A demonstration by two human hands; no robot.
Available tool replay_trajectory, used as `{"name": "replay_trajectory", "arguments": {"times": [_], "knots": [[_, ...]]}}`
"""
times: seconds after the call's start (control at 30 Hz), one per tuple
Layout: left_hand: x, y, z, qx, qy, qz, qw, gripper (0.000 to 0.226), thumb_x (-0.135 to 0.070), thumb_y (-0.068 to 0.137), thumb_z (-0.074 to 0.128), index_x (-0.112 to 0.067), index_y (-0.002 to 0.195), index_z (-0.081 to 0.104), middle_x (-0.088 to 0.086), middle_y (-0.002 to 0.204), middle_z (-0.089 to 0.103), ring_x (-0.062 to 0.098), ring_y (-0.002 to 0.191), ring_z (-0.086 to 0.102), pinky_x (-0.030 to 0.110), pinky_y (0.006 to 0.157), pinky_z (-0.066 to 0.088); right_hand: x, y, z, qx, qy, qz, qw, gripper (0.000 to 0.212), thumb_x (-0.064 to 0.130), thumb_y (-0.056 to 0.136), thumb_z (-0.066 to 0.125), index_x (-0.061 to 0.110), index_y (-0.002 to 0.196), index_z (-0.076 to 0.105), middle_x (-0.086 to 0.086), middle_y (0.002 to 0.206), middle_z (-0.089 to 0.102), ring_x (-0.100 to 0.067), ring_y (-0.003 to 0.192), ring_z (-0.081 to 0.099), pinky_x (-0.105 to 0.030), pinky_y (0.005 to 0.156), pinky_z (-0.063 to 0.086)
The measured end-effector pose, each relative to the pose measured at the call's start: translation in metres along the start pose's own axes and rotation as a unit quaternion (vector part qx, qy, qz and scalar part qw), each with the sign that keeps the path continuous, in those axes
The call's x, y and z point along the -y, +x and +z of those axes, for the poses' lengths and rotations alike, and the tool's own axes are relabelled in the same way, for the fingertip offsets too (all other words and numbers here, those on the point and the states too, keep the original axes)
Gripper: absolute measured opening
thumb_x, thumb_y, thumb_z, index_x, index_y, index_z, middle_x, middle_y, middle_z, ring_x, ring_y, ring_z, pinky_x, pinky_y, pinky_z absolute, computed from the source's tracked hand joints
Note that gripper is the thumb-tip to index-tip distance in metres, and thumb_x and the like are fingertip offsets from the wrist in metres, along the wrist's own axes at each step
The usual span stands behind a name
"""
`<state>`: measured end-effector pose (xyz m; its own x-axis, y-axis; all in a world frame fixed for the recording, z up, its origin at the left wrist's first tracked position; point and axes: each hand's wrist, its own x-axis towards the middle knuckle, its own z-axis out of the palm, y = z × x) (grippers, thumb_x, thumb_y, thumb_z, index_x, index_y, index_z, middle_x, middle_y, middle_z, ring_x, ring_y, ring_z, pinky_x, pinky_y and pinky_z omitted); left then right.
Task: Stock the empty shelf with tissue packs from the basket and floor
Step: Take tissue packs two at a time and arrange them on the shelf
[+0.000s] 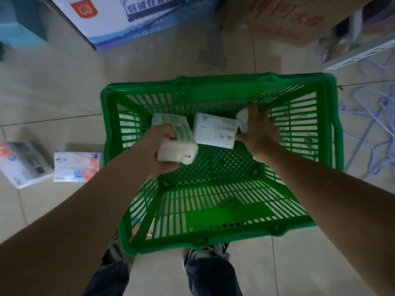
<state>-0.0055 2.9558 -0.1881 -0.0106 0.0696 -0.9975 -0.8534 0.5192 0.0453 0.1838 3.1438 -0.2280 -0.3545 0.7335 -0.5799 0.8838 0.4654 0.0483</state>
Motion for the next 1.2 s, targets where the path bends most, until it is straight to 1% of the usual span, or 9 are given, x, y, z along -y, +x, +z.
{"name": "replay_trajectory", "arguments": {"times": [0.13, 0.3, 0.4, 0.57, 0.7, 0.8, 0.97, 1.1, 1.2], "knots": [[0.026, 0.007, 0.005, 0.012, 0.011, 0.043, 0.999, 0.037, -0.023, 0.084, 0.083, -0.02, 0.117, 0.066, 0.01, 0.128, 0.068, 0.03, 0.114, 0.065, 0.047, 0.097, 0.057, -0.012, -0.013, 0.001, -0.004, 0.01, -0.055, 0.998, 0.092, 0.015, 0.084, 0.079, 0.031, 0.155, 0.023, -0.021, 0.149, 0.036, -0.048, 0.122, 0.053, -0.051, 0.086, 0.054], [0.051, -0.001, -0.003, -0.026, 0.045, 0.114, 0.992, 0.062, -0.013, 0.076, 0.089, -0.013, 0.132, 0.062, 0.009, 0.125, 0.072, 0.028, 0.111, 0.069, 0.044, 0.092, 0.06, -0.027, -0.027, -0.016, 0.051, 0.082, -0.101, 0.99, 0.078, 0.023, 0.095, 0.068, 0.023, 0.161, 0.026, -0.025, 0.152, 0.033, -0.046, 0.119, 0.058, -0.042, 0.088, 0.054], [0.059, -0.016, -0.012, -0.01, 0.063, 0.129, 0.99, 0.054, -0.012, 0.074, 0.088, -0.018, 0.123, 0.066, 0.002, 0.11, 0.079, 0.02, 0.092, 0.077, 0.031, 0.07, 0.063, -0.031, -0.042, -0.029, 0.048, 0.236, -0.075, 0.968, 0.06, 0.02, 0.092, 0.068, 0.01, 0.146, 0.042, -0.019, 0.126, 0.053, -0.038, 0.108, 0.062, -0.03, 0.071, 0.045], [0.058, -0.05, -0.019, 0.033, 0.04, 0.133, 0.99, 0.044, -0.004, 0.083, 0.078, -0.013, 0.125, 0.066, 0.007, 0.109, 0.08, 0.026, 0.098, 0.076, 0.038, 0.078, 0.062, -0.011, -0.078, -0.051, 0.068, 0.592, 0.083, 0.799, 0.05, 0.01, 0.086, 0.059, 0.005, 0.133, 0.043, -0.011, 0.106, 0.057, -0.028, 0.088, 0.062, -0.023, 0.052, 0.055], [0.048, -0.09, -0.021, 0.06, 0.032, 0.142, 0.987, 0.031, -0.003, 0.088, 0.07, -0.017, 0.116, 0.069, 0.007, 0.108, 0.081, 0.025, 0.097, 0.077, 0.037, 0.076, 0.061, 0.017, -0.102, -0.084, 0.115, 0.709, 0.111, 0.687, 0.068, 0.017, 0.081, 0.068, -0.006, 0.139, 0.042, -0.027, 0.113, 0.057, -0.037, 0.096, 0.065, -0.043, 0.075, 0.058], [0.036, -0.124, -0.027, 0.092, 0.027, 0.148, 0.984, 0.032, -0.001, 0.09, 0.064, -0.013, 0.119, 0.068, 0.008, 0.103, 0.081, 0.025, 0.094, 0.078, 0.036, 0.073, 0.063, 0.035, -0.118, -0.116, 0.169, 0.738, 0.074, 0.649, 0.046, 0.014, 0.095, 0.064, -0.009, 0.132, 0.052, -0.032, 0.109, 0.06, -0.04, 0.1, 0.063, -0.053, 0.086, 0.052], [0.01, -0.186, -0.048, 0.149, 0.064, 0.165, 0.973, 0.035, -0.002, 0.087, 0.07, -0.008, 0.121, 0.065, 0.012, 0.105, 0.08, 0.027, 0.097, 0.078, 0.035, 0.073, 0.064, 0.063, -0.147, -0.174, 0.231, 0.717, 0.04, 0.656, 0.07, 0.028, 0.082, 0.068, 0.001, 0.143, 0.047, -0.03, 0.121, 0.062, -0.046, 0.112, 0.064, -0.068, 0.101, 0.049], [-0.011, -0.249, -0.061, 0.169, 0.06, 0.195, 0.964, 0.063, -0.016, 0.066, 0.088, -0.006, 0.123, 0.064, 0.017, 0.115, 0.077, 0.032, 0.106, 0.075, 0.039, 0.081, 0.064, 0.088, -0.173, -0.217, 0.201, 0.699, 0.006, 0.687, 0.073, 0.027, 0.078, 0.086, 0.009, 0.14, 0.051, -0.021, 0.129, 0.07, -0.039, 0.113, 0.072, -0.059, 0.091, 0.061], [-0.024, -0.298, -0.073, 0.181, 0.06, 0.215, 0.958, 0.056, -0.005, 0.069, 0.086, -0.002, 0.121, 0.066, 0.021, 0.118, 0.076, 0.035, 0.107, 0.075, 0.04, 0.083, 0.063, 0.102, -0.196, -0.248, 0.182, 0.698, -0.007, 0.692, 0.069, 0.022, 0.077, 0.089, 0.016, 0.135, 0.052, -0.016, 0.123, 0.074, -0.037, 0.107, 0.075, -0.059, 0.086, 0.062]]}}
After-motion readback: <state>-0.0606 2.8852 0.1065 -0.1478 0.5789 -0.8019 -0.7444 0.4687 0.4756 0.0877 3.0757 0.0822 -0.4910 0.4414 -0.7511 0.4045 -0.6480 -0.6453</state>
